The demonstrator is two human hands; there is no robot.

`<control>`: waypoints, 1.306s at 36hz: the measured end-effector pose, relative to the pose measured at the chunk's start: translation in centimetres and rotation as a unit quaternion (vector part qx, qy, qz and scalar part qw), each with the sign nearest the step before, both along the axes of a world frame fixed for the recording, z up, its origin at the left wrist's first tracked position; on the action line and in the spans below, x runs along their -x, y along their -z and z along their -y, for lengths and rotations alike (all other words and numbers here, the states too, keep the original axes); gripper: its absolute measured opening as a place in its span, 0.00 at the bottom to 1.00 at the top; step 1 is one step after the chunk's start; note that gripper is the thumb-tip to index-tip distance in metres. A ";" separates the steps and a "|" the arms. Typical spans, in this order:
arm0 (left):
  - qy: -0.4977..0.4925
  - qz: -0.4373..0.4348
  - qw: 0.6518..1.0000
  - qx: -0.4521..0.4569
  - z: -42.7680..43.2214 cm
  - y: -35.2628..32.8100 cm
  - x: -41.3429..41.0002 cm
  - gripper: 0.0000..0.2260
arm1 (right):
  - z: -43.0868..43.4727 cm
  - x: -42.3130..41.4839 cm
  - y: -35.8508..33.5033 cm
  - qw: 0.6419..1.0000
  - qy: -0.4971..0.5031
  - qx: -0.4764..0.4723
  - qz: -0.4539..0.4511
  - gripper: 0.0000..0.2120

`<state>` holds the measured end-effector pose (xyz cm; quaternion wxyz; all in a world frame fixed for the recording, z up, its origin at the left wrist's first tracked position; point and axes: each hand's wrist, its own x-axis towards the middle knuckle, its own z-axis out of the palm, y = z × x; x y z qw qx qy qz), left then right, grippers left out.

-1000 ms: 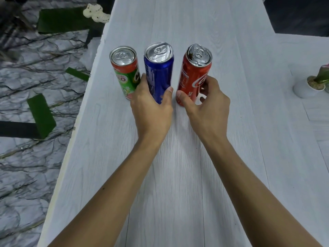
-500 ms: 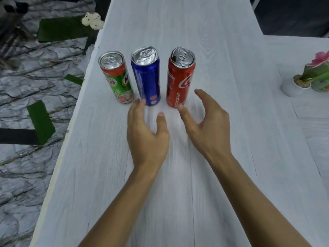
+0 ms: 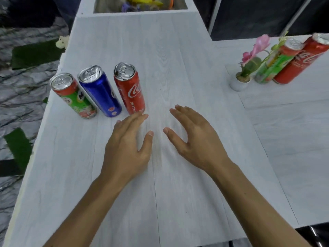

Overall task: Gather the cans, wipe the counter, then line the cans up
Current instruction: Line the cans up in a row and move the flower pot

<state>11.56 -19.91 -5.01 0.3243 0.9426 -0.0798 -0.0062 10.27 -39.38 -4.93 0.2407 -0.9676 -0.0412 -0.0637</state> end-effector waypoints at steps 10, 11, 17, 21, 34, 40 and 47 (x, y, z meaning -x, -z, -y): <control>0.082 0.059 0.995 -0.002 7.9 -0.9 0.1 0.23 | 7.8 2.4 -1.2 0.998 0.055 -0.010 0.013 0.28; 0.089 0.061 0.994 -0.005 8.8 -1.0 0.1 0.23 | 8.6 2.6 -1.1 0.998 0.060 -0.009 0.017 0.27; 0.124 0.066 0.990 0.001 14.2 -1.0 0.2 0.23 | 12.9 3.6 -1.0 0.995 0.096 -0.005 0.021 0.27; 0.150 0.057 0.987 0.011 17.6 -0.6 0.3 0.22 | 15.8 4.2 -0.6 0.992 0.120 -0.022 0.019 0.27; 0.175 0.040 0.980 0.080 30.3 -0.3 -0.2 0.22 | 26.5 4.3 -0.2 0.968 0.222 -0.112 0.045 0.26; 0.117 0.120 0.973 0.159 35.8 -1.9 -2.2 0.25 | 31.0 2.5 -1.5 0.942 0.268 -0.172 0.107 0.27; 0.042 0.111 0.959 0.256 41.0 -2.6 -5.1 0.32 | 34.2 -0.8 -2.8 0.913 0.308 -0.228 0.138 0.33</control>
